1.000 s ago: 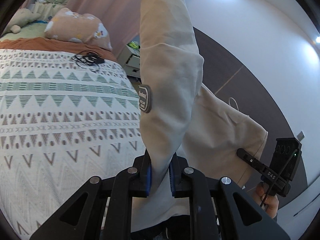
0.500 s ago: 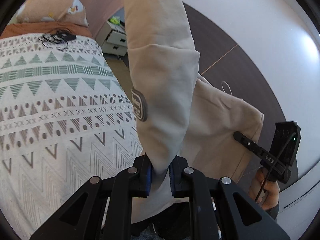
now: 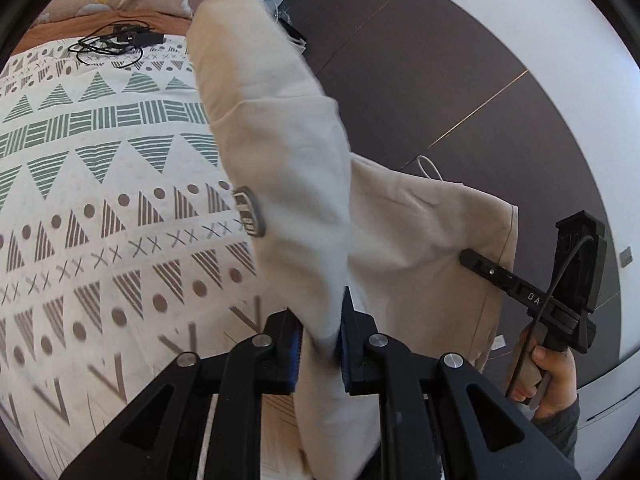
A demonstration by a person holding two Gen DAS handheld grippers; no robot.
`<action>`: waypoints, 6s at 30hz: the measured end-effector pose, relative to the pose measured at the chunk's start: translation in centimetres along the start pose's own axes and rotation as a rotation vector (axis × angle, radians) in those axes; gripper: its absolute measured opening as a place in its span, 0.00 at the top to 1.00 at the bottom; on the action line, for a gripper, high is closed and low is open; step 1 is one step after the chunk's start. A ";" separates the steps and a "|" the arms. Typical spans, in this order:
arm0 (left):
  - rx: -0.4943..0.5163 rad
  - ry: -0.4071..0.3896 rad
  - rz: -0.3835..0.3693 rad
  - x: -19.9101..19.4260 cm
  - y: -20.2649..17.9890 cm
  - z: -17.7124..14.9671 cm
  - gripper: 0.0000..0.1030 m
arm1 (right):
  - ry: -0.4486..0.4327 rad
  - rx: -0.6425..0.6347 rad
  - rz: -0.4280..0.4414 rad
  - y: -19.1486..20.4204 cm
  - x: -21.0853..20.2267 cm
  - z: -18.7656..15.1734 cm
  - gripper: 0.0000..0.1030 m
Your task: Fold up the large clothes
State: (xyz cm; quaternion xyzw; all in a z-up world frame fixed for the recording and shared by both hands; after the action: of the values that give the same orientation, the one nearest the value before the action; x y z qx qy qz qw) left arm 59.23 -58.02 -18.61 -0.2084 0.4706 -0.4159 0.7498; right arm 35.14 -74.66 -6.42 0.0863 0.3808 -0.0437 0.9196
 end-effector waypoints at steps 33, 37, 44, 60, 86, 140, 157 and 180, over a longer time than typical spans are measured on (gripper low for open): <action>-0.052 0.127 0.042 2.1 7.3 -8.6 0.45 | 0.146 0.573 -0.182 -8.1 -8.4 -18.5 0.34; -0.052 0.176 -0.026 3.3 6.3 -10.2 0.57 | 0.193 0.653 -0.066 -7.7 -5.2 -18.1 0.59; -0.029 0.180 -0.006 3.8 5.0 -10.0 0.57 | 0.125 0.720 -0.145 -10.5 -5.9 -17.3 0.92; 0.086 0.152 0.095 -1.9 4.5 -8.5 0.23 | 0.106 0.619 -0.237 -5.3 -12.5 -17.1 0.87; 0.425 -0.141 0.240 -26.5 -4.5 -11.4 0.00 | -0.175 0.423 -0.204 7.2 -28.6 -21.9 0.00; 0.384 -0.601 0.506 -54.0 -5.9 -41.4 0.00 | -0.413 0.110 -0.040 24.3 -40.7 -44.9 0.00; 0.365 -0.638 0.566 -55.8 -4.6 -42.8 0.00 | -0.462 0.084 0.016 28.5 -40.0 -46.2 0.00; 0.382 -0.621 0.588 -55.8 -4.8 -43.2 0.00 | -0.449 0.108 0.019 29.5 -39.9 -47.4 0.00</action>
State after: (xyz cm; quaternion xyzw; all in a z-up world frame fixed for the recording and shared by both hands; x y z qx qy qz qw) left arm 7.39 -11.63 -5.86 -0.0391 0.1783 -0.1828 0.9661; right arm -21.56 -35.98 -7.47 0.1271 0.1628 -0.0732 0.9757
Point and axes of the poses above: each gripper's, at about its wrist camera, not at the fingertips, and x roughly the way its jaws point, y to its left, z to its top, the point moved 10 cm from there along x, roughly the way its jaws point, and after that the axes turned 11 degrees about -z, right-handed, at the moved point
